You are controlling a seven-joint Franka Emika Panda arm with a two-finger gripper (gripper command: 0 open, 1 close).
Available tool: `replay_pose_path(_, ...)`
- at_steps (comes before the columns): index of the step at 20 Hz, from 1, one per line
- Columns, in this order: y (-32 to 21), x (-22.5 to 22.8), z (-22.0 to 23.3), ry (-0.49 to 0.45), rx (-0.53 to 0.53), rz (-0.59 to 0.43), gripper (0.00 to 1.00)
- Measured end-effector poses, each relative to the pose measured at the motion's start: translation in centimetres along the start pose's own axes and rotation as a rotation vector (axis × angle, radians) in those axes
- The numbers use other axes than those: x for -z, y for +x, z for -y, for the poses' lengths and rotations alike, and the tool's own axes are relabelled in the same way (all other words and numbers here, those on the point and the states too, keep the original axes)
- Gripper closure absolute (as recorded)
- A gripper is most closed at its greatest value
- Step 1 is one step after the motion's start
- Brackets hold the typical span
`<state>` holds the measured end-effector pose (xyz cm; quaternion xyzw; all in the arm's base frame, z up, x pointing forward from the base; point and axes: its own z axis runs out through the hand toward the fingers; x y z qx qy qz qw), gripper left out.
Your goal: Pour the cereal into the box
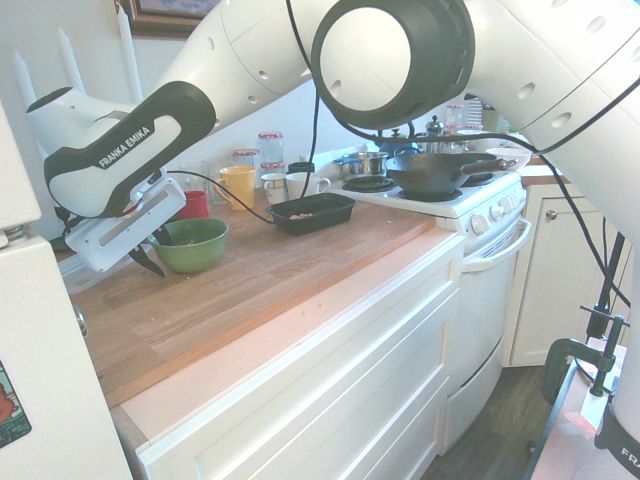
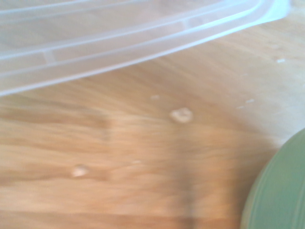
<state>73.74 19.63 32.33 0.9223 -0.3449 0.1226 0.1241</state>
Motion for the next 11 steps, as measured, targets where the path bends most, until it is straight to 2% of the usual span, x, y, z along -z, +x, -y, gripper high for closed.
replay_pose_path(6, 2.2, 3.6, -1.3, 0.122, -0.047, 0.115, 0.00)
replay_pose_path(11, 4.9, 7.0, -3.6, 0.189, -0.072, 0.146, 0.00)
